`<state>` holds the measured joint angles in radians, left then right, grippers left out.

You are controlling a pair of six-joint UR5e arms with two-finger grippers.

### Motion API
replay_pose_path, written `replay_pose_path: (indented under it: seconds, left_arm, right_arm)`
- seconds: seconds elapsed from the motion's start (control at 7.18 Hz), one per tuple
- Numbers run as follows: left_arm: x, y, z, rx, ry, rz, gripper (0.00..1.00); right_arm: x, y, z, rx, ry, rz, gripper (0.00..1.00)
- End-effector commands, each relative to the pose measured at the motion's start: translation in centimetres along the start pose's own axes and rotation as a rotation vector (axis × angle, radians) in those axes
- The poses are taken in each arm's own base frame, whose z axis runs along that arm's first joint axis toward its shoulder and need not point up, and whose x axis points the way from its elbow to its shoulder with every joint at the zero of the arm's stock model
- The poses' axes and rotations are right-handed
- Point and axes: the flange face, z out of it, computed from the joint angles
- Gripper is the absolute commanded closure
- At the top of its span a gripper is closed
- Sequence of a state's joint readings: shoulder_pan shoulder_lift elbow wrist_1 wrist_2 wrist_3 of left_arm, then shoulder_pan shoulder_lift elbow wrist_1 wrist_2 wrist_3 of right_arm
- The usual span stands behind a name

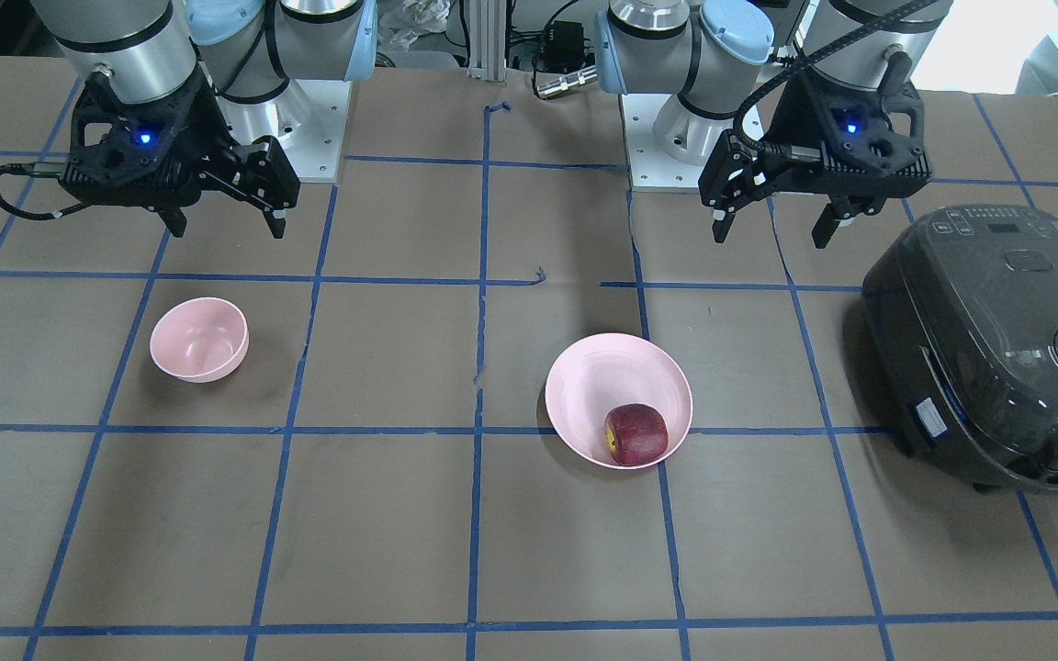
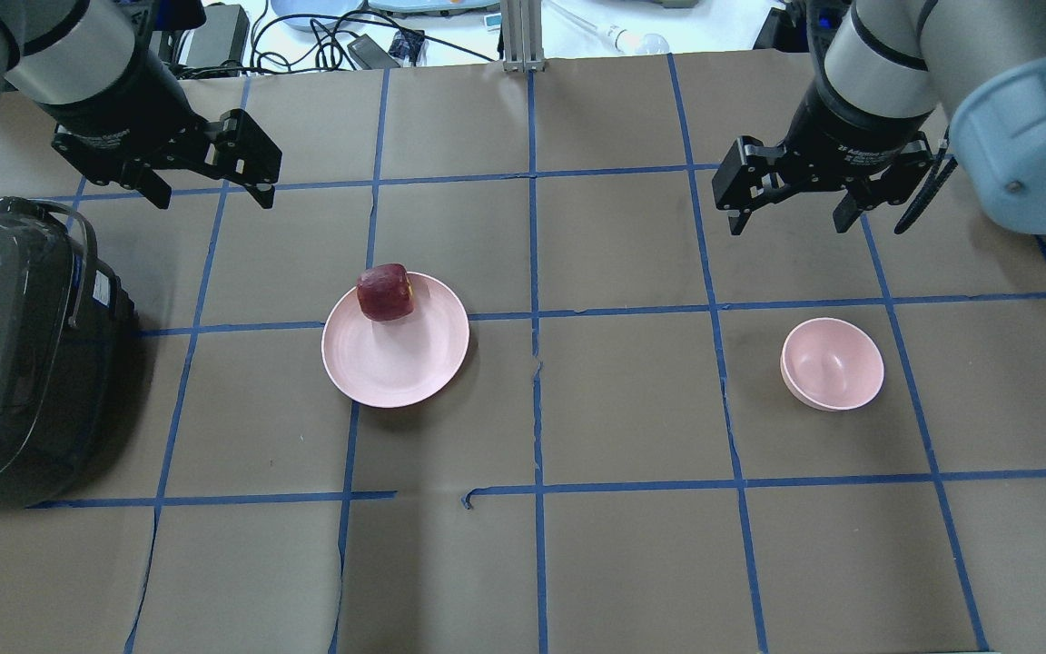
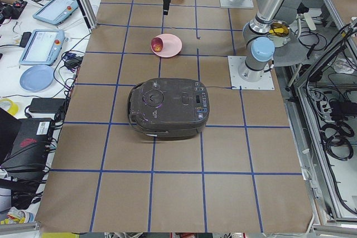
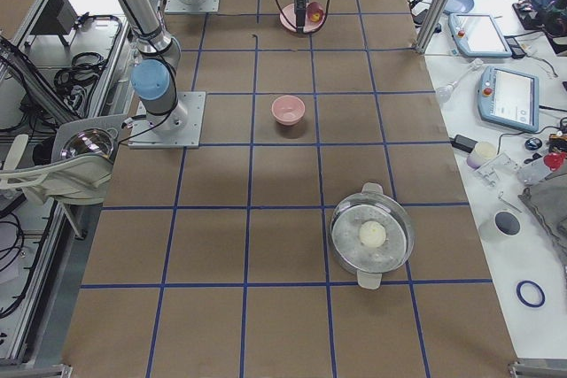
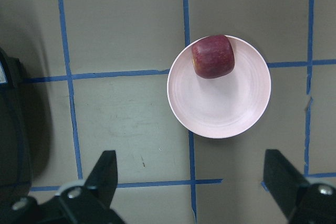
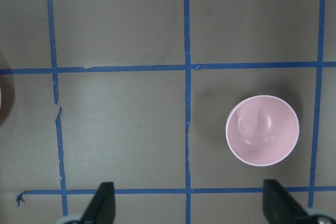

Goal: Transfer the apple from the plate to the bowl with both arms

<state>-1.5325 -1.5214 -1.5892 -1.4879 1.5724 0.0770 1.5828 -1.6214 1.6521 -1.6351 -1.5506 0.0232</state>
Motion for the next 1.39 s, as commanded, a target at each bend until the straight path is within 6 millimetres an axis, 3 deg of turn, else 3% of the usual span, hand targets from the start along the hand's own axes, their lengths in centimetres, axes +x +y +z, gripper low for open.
replay_pose_path:
  seconds: [0.0, 1.25]
  left_arm:
    - [0.00, -0.01, 0.02, 0.000, 0.000, 0.000, 0.00]
    - [-0.01, -0.11, 0.16, -0.002, 0.000, 0.000, 0.00]
  right_arm:
    - [-0.02, 0.02, 0.00, 0.000, 0.006, 0.000, 0.00]
    - [0.02, 0.18, 0.54, -0.012, 0.010, 0.015, 0.00]
